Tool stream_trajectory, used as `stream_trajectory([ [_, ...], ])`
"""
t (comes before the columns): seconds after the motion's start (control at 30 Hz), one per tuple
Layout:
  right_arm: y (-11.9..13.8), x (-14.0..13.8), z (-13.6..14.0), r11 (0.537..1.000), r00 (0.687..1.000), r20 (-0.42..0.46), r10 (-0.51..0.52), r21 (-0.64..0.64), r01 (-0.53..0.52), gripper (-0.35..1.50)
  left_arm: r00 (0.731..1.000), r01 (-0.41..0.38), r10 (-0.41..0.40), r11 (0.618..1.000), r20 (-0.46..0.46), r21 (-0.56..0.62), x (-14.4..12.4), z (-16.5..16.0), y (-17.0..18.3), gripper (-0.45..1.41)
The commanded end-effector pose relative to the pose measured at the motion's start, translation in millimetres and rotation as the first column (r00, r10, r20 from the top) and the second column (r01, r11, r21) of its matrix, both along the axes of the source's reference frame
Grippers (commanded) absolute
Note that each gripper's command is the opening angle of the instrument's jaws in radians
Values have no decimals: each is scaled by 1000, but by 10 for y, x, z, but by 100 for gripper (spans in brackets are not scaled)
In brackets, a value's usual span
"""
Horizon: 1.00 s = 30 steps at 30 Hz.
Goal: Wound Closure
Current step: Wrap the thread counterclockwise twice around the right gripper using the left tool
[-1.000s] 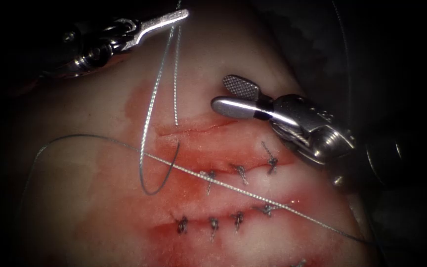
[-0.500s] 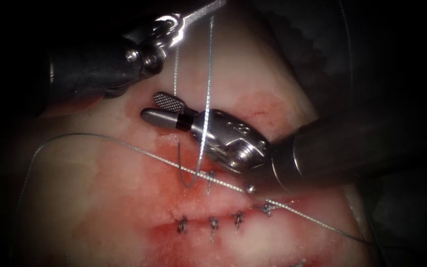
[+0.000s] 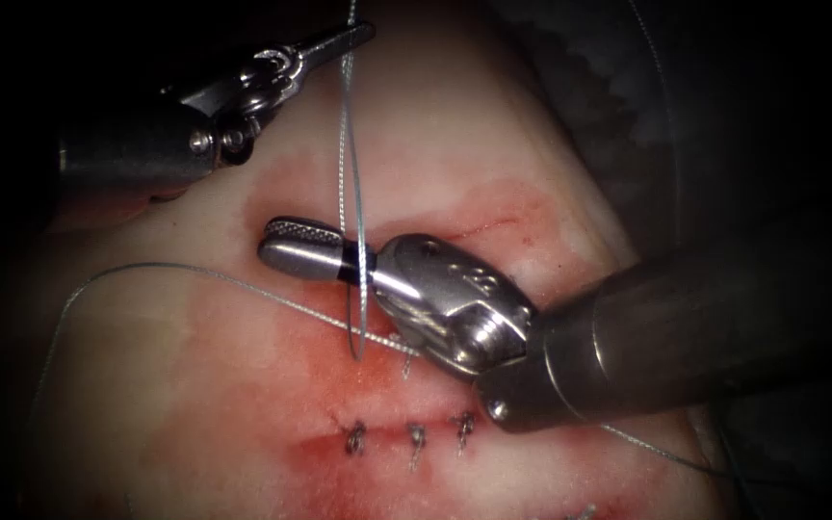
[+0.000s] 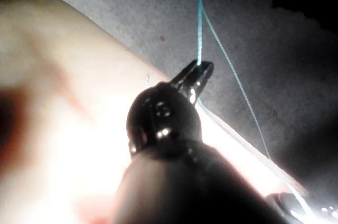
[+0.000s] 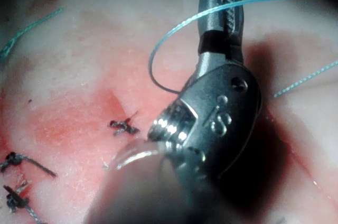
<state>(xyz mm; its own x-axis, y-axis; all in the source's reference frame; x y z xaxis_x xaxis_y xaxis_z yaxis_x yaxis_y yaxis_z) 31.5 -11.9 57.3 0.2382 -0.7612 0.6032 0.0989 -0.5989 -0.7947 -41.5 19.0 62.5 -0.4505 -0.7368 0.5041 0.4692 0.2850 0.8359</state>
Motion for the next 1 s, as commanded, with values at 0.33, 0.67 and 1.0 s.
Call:
stream_trajectory([
  [0.33,5,7,-11,1000,997,-83,10,18,-8,34,999,-6,6,1000,-34,-3,2,12,-3,-45],
  [0.67,21,0,-16,998,991,-117,64,31,-61,66,997,-16,17,1000,-80,5,18,19,-14,-45],
  [1.0,50,-8,-2,972,972,-43,232,58,-229,78,984,-81,87,996,-156,39,18,21,-34,-45],
])
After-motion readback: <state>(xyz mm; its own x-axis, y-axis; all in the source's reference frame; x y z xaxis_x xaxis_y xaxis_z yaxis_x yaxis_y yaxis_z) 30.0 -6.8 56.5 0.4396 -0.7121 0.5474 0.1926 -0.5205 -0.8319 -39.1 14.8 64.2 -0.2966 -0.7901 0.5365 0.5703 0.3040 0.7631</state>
